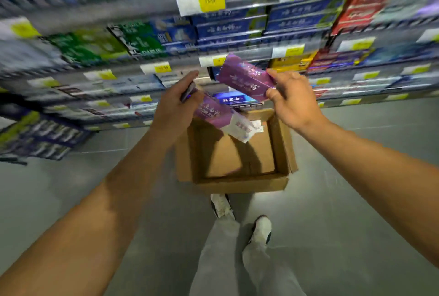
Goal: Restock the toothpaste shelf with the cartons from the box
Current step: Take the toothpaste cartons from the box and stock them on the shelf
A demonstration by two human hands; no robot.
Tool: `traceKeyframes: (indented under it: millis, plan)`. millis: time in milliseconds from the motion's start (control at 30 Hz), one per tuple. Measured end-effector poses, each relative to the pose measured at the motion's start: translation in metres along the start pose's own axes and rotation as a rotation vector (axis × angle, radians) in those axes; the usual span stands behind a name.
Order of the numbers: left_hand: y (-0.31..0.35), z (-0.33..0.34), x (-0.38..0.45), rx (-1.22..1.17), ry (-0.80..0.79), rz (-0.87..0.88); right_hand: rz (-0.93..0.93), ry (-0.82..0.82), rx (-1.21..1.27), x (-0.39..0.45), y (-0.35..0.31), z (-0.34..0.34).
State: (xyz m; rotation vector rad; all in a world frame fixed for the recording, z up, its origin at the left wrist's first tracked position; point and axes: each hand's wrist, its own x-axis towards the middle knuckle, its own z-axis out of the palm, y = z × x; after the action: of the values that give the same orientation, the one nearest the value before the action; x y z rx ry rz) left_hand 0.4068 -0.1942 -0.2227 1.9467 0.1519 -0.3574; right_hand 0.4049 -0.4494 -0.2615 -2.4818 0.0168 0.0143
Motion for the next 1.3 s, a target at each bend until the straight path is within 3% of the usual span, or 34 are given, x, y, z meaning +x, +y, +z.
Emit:
traceKeyframes:
  millis: [267, 533, 767, 1300]
  plan:
    - [0.123, -0.041, -0.097, -0.214, 0.166, 0.152, -0.16, 0.102, 0.027, -0.027, -0.096, -0.153]
    - [0.194, -0.07, -0.157, -0.374, 0.245, 0.276, -0.377, 0.203, -0.024, -0.052, -0.18, -0.246]
    - [0.25, -0.102, -0.171, -0.43, 0.256, 0.366, -0.477, 0.301, -0.134, -0.04, -0.229, -0.297]
    - [0.351, -0.23, -0.097, -0.568, 0.195, 0.573, -0.598, 0.503, -0.295, 0.046, -0.362, -0.351]
